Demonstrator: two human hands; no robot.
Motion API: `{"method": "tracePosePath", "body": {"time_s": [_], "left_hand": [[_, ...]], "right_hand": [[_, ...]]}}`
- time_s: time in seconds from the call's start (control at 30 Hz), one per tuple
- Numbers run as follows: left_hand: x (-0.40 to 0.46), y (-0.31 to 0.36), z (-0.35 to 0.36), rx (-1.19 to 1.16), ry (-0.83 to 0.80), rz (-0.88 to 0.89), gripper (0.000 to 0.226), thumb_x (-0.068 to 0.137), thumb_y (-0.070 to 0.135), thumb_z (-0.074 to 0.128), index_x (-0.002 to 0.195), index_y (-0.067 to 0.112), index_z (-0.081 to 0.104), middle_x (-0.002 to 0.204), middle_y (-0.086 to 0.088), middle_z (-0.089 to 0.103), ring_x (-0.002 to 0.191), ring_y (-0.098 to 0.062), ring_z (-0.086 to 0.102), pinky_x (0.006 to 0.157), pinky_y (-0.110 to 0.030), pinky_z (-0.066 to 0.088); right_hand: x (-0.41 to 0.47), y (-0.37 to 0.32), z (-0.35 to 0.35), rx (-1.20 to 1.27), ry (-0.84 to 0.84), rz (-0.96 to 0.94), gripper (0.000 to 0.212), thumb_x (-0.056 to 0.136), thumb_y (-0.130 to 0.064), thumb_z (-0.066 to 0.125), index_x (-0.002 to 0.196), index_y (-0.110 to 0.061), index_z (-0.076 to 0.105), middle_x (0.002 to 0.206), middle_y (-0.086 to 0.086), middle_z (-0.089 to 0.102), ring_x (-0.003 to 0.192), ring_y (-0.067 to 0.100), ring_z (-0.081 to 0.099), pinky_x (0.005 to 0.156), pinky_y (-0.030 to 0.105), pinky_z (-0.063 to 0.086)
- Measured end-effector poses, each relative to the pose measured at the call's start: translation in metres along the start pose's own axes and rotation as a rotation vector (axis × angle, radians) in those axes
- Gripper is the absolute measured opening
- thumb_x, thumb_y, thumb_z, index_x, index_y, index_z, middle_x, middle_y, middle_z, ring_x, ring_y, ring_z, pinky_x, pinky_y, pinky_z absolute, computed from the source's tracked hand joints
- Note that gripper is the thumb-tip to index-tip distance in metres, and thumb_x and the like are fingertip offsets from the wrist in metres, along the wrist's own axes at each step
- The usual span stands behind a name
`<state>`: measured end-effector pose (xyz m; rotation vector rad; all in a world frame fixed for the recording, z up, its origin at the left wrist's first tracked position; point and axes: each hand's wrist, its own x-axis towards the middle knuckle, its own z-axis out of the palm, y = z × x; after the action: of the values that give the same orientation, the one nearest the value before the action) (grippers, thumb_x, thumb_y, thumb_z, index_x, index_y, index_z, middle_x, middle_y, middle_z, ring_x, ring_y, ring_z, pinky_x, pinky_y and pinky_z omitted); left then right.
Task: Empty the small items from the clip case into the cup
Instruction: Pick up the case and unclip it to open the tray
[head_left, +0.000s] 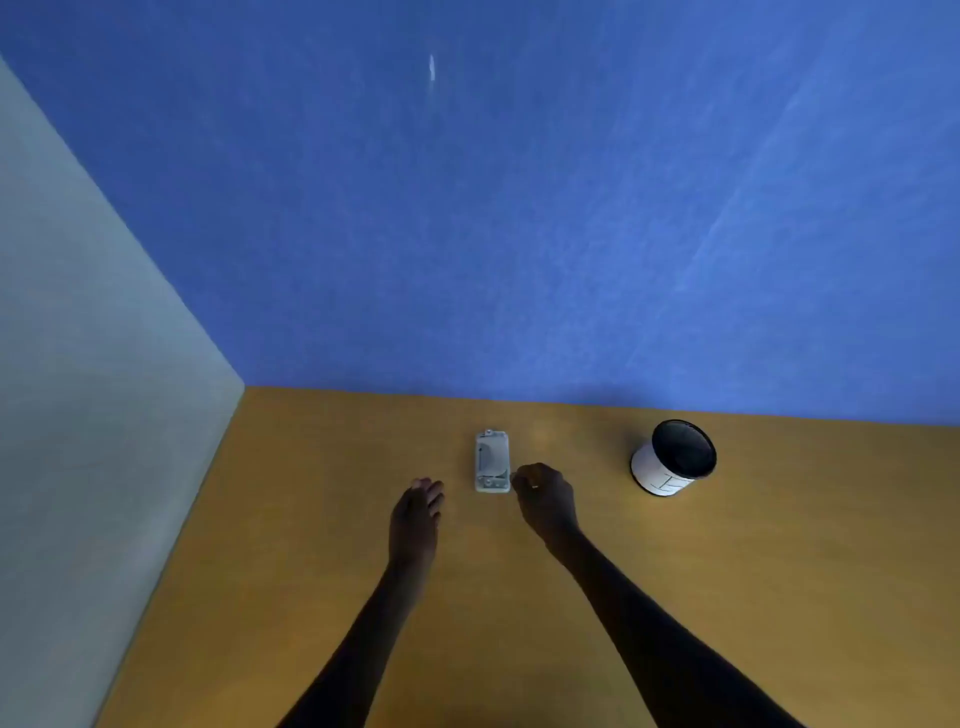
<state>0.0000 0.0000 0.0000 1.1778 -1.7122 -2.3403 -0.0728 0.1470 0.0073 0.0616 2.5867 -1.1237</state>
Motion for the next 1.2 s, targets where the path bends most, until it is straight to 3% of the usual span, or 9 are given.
{"method": "tracePosePath", "body": {"time_s": [0.13, 0.27, 0.6, 0.77, 0.87, 1.07, 1.13, 1.2], "left_hand": [[0.012, -0.002, 0.003, -0.047, 0.008, -0.065, 0.051, 0.105, 0.031, 0.030, 0.136, -0.006, 0.045, 0.138, -0.023, 0.054, 0.128, -0.032, 0.052, 0.102, -0.038, 0.040], [0.021, -0.008, 0.005, -0.086, -0.006, -0.105, 0.052, 0.104, 0.035, 0.030, 0.136, -0.004, 0.045, 0.138, -0.021, 0.056, 0.127, -0.031, 0.053, 0.102, -0.037, 0.042], [0.026, -0.009, 0.017, -0.108, 0.001, -0.160, 0.053, 0.104, 0.036, 0.029, 0.137, -0.003, 0.045, 0.139, -0.020, 0.055, 0.128, -0.030, 0.052, 0.106, -0.039, 0.040], [0.023, -0.007, 0.019, -0.110, 0.008, -0.147, 0.053, 0.104, 0.036, 0.030, 0.136, -0.003, 0.046, 0.139, -0.020, 0.055, 0.127, -0.029, 0.052, 0.104, -0.038, 0.041], [0.021, -0.003, 0.021, -0.128, 0.029, -0.146, 0.052, 0.104, 0.035, 0.031, 0.136, -0.002, 0.047, 0.139, -0.019, 0.054, 0.127, -0.028, 0.052, 0.104, -0.037, 0.041], [0.015, 0.008, 0.029, -0.235, 0.024, -0.177, 0.053, 0.104, 0.035, 0.030, 0.137, -0.004, 0.044, 0.142, -0.017, 0.052, 0.129, -0.027, 0.050, 0.102, -0.036, 0.040], [0.009, 0.015, 0.033, -0.324, -0.011, -0.196, 0.053, 0.104, 0.034, 0.031, 0.133, -0.007, 0.047, 0.134, -0.016, 0.057, 0.116, -0.025, 0.056, 0.091, -0.034, 0.046], [0.003, 0.023, 0.035, -0.369, -0.043, -0.222, 0.052, 0.103, 0.035, 0.034, 0.125, -0.007, 0.054, 0.112, -0.016, 0.067, 0.096, -0.026, 0.062, 0.078, -0.037, 0.051]], "right_hand": [[0.011, -0.010, 0.007, 0.165, -0.017, 0.193, 0.033, 0.094, -0.026, 0.060, 0.117, -0.005, 0.071, 0.115, 0.013, 0.073, 0.101, 0.028, 0.068, 0.081, 0.039, 0.053], [0.023, -0.016, 0.016, 0.205, -0.015, 0.270, 0.033, 0.091, -0.030, 0.063, 0.104, -0.003, 0.075, 0.096, 0.013, 0.075, 0.089, 0.029, 0.068, 0.079, 0.041, 0.053], [0.039, -0.023, 0.020, 0.239, 0.020, 0.404, 0.024, 0.088, -0.023, 0.065, 0.085, -0.002, 0.076, 0.089, 0.017, 0.076, 0.088, 0.033, 0.071, 0.081, 0.045, 0.056], [0.035, -0.022, 0.016, 0.359, 0.006, 0.452, 0.022, 0.085, -0.018, 0.068, 0.079, 0.002, 0.073, 0.075, 0.015, 0.067, 0.068, 0.026, 0.060, 0.060, 0.036, 0.045], [0.026, -0.019, 0.012, 0.410, -0.015, 0.451, 0.021, 0.085, -0.018, 0.069, 0.078, 0.002, 0.073, 0.072, 0.012, 0.064, 0.068, 0.024, 0.057, 0.063, 0.036, 0.045], [-0.009, -0.024, -0.005, 0.469, -0.058, 0.310, 0.014, 0.089, -0.020, 0.068, 0.078, -0.013, 0.073, 0.089, 0.018, 0.074, 0.078, 0.025, 0.066, 0.069, 0.043, 0.054], [-0.026, -0.027, -0.013, 0.501, -0.073, 0.267, 0.013, 0.090, -0.020, 0.069, 0.078, -0.018, 0.072, 0.093, 0.022, 0.076, 0.078, 0.025, 0.068, 0.074, 0.050, 0.059], [-0.038, -0.030, -0.017, 0.521, -0.093, 0.248, 0.010, 0.089, -0.020, 0.070, 0.080, -0.017, 0.073, 0.094, 0.022, 0.076, 0.082, 0.030, 0.073, 0.080, 0.055, 0.059]]}}
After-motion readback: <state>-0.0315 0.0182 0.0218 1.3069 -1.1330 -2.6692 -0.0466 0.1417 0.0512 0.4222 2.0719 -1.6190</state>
